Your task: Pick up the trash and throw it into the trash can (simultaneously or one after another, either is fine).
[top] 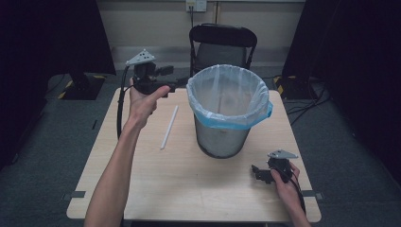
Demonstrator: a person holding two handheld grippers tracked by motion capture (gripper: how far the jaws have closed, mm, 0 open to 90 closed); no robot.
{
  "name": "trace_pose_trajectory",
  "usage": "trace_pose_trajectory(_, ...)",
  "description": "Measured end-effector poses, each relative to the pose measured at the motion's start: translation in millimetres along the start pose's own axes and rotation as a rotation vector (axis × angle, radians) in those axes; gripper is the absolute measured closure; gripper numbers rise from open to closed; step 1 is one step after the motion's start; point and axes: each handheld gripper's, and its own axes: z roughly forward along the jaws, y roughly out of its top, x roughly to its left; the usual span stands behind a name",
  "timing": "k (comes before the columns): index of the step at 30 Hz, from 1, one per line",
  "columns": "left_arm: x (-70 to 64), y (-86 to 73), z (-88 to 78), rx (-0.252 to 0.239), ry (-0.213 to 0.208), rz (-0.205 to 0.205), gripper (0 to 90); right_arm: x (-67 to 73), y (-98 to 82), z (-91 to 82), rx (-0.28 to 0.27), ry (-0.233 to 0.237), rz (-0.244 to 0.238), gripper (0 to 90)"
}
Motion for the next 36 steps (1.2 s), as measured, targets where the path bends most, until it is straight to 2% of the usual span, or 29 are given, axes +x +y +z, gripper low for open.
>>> trace_pose_trajectory(9, 5.7, -27.8, -0.6, 0.018, 0.011, -0.034, 23.3, 0.0, 0.0, 0.0, 0.000, 0.000, 0.000, 11.7)
trace_pose_trajectory(14, 15.5, -44.5, -9.7, 0.030, 0.043, -0.062, 25.3, 0.0, 0.0, 0.0, 0.000, 0.000, 0.000, 11.7)
trace_pose_trajectory(17, 18.5, -51.9, -13.9, 0.057, 0.079, -0.053, 25.3, 0.0, 0.0, 0.0, 0.000, 0.000, 0.000, 11.7)
trace_pose_trajectory(18, 19.7, -54.5, -15.2, 0.063, 0.098, -0.035, 25.4, 0.0, 0.0, 0.0, 0.000, 0.000, 0.000, 11.7)
trace_pose_trajectory(22, 24.2, -65.2, -18.0, 0.092, 0.118, -0.044, 25.5, 0.0, 0.0, 0.0, 0.000, 0.000, 0.000, 11.7)
trace_pose_trajectory(26, 32.2, -87.9, -21.0, 0.136, 0.159, -0.051, 26.0, 0.0, 0.0, 0.0, 0.000, 0.000, 0.000, 11.7)
trace_pose_trajectory(31, 39.7, -110.3, -23.9, 0.167, 0.173, -0.055, 25.7, 0.0, 0.0, 0.0, 0.000, 0.000, 0.000, 11.7)
trace_pose_trajectory(32, 39.7, -110.3, -23.9, 0.167, 0.173, -0.055, 26.1, 0.0, 0.0, 0.0, 0.000, 0.000, 0.000, 11.7)
trace_pose_trajectory(34, 41.1, -121.6, -24.6, 0.195, 0.186, -0.052, 26.4, 0.0, 0.0, 0.0, 0.000, 0.000, 0.000, 11.7)
trace_pose_trajectory(35, 43.4, -128.9, -24.4, 0.230, 0.193, -0.056, 27.0, 0.0, 0.0, 0.0, 0.000, 0.000, 0.000, 11.7)
trace_pose_trajectory(36, 43.4, -128.9, -24.4, 0.230, 0.193, -0.056, 27.0, 0.0, 0.0, 0.0, 0.000, 0.000, 0.000, 11.7)
